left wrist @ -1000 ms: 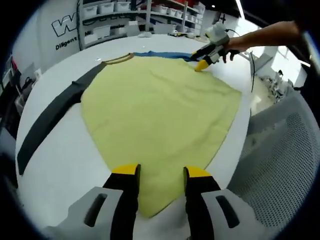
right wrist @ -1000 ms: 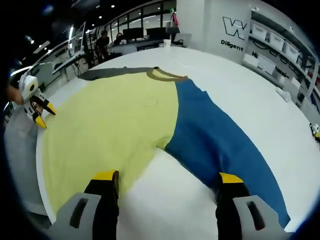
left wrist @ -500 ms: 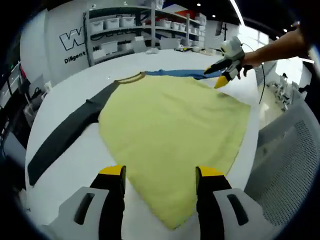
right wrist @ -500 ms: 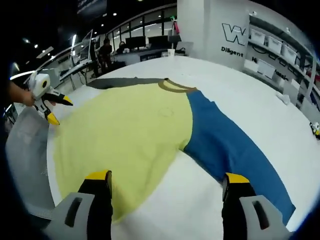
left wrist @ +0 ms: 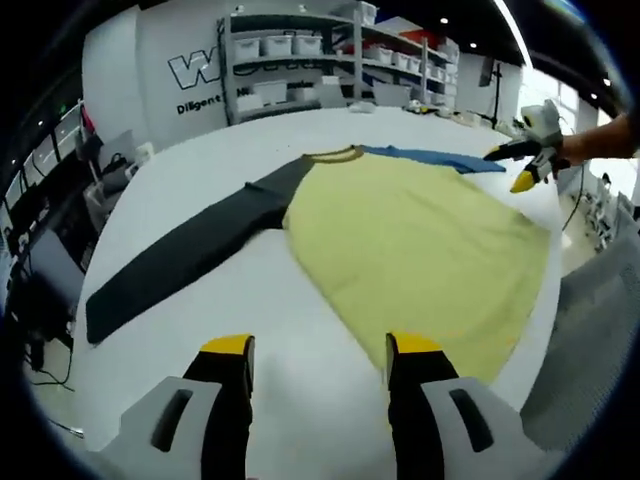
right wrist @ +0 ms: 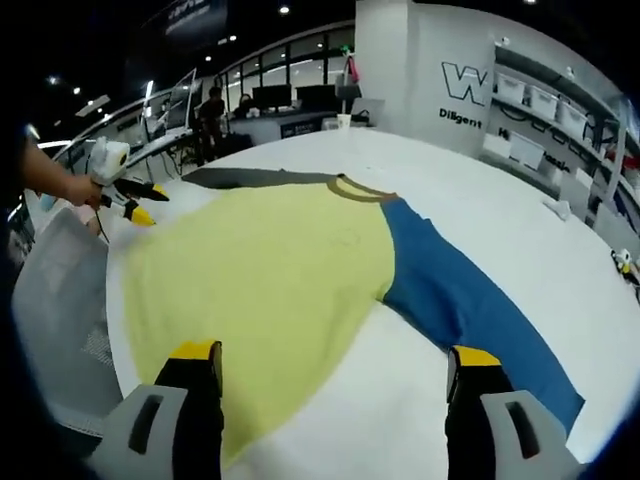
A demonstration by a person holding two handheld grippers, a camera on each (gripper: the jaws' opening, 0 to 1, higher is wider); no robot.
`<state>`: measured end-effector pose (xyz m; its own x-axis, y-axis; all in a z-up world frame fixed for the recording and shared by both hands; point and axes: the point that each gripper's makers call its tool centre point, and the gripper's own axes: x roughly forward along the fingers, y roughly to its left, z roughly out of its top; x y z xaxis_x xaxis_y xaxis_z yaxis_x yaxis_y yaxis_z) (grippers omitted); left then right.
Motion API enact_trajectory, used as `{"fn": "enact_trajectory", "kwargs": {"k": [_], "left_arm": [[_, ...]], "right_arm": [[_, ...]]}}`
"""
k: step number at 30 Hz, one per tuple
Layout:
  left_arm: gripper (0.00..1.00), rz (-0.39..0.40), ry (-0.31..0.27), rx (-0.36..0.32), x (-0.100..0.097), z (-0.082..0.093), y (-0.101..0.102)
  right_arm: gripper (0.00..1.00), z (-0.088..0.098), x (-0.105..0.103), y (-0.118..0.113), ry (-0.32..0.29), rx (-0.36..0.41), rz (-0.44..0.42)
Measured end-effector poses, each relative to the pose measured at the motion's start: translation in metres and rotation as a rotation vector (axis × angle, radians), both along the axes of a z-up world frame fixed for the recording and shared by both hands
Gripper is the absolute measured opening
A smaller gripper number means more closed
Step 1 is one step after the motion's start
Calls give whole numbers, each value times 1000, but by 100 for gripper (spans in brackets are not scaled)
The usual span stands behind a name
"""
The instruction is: Fold the garment on the visible template until the final outline fits inside the template.
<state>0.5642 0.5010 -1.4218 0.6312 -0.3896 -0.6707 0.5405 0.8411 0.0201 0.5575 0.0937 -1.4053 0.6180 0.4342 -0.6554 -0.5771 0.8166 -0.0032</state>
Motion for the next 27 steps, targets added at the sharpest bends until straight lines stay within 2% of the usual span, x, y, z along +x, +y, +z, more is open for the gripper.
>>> {"fn": "enact_trajectory", "kwargs": {"k": [4, 7, 9, 15, 19, 22, 27], "left_arm": [[49, 32, -10, 8, 12, 2, 17], [51, 66, -48, 47, 25, 5, 36], [51, 107, -41, 19, 31, 6, 44], [49, 189, -80, 1, 48, 19, 67], [50, 260, -67, 18, 53, 17, 90], [49, 260, -53, 65, 55, 13, 106], [49, 328, -56, 59, 65, 14, 132]], "right_arm": [[92, 1, -9, -4, 0, 3, -20], [93, -2, -15, -7, 9, -5, -29], [93, -3, -19, -11, 15, -9, -43], [95, 3, -27, -13, 4, 23, -87], [96, 5, -32, -13, -5, 34, -109], [96, 4, -36, -15, 5, 30, -118], [95, 4, -47, -22, 12, 19, -135]]}}
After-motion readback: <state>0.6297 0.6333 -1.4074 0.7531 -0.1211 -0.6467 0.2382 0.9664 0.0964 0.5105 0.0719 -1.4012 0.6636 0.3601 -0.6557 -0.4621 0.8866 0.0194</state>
